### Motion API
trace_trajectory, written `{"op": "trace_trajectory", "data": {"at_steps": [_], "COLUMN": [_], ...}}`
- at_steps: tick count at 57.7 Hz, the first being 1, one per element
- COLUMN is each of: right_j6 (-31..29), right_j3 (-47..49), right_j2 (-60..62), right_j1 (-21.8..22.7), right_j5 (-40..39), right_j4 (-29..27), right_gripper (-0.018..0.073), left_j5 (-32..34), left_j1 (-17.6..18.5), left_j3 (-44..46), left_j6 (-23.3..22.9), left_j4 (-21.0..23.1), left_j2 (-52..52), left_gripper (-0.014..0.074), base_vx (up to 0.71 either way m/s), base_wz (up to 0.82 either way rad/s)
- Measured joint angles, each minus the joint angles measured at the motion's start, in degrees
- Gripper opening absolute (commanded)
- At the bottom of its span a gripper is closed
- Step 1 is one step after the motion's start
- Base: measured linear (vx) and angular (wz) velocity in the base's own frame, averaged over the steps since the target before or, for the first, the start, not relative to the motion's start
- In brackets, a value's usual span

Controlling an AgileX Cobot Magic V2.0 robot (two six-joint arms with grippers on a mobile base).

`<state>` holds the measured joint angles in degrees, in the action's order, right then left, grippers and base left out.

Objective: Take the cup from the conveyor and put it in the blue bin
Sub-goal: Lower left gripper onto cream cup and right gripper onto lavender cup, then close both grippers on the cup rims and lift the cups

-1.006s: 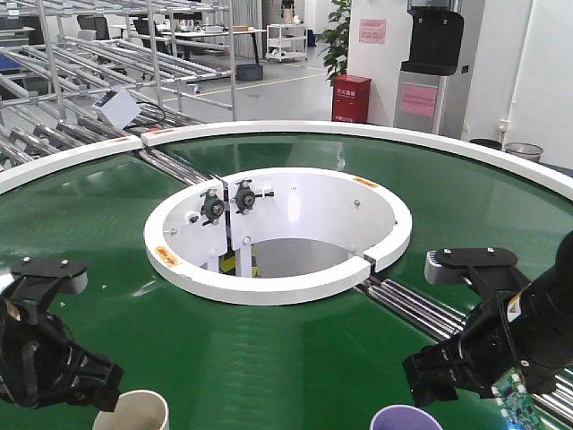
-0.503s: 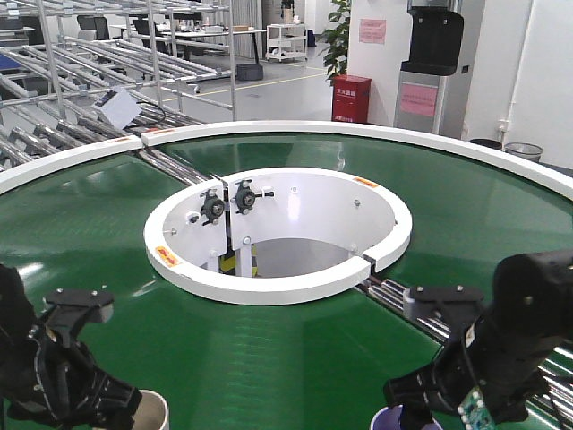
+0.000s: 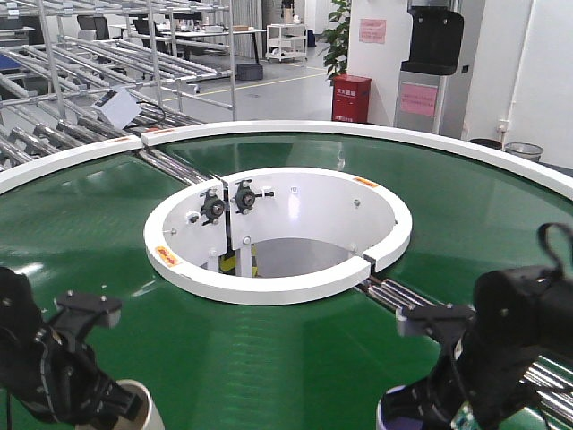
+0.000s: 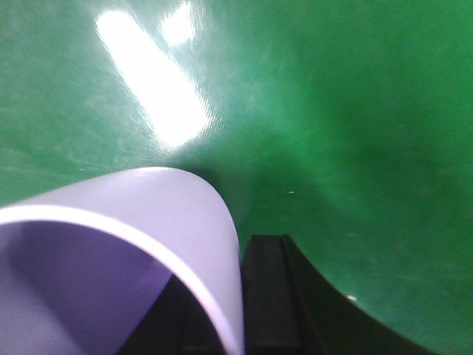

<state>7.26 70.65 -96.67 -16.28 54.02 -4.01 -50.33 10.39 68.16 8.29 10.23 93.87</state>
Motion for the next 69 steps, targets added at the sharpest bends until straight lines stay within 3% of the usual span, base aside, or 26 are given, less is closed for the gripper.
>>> {"op": "trace_trajectory", "data": {"at_steps": [28,39,69], "right_j6": [0.05,0.23,0.23], "right_j3": [0.0,0.0,0.0], "right_j2": [30.53,34.1,34.09], "right_j1": [0.0,0.0,0.0], "right_j5": [5.85,7.03,7.52], "right_j4": [1.71,1.93,2.04], "right_gripper": [-0.0009,-0.0009,-0.0009], "left_j5": [-5.97,-10.25,-10.97], "left_j1": [0.0,0.0,0.0], "left_j3": [0.0,0.0,0.0], "left_j6": [0.08,-0.4,-0.4], "left_j4": [-0.04,-0.16,-0.23], "left_j2": [-29.44,-30.99,-30.92], "left_gripper": [-0.0008,-0.0006,-0.0006], "base_vx": [0.0,0.0,0.0], "base_wz": [0.0,0.0,0.0]}}
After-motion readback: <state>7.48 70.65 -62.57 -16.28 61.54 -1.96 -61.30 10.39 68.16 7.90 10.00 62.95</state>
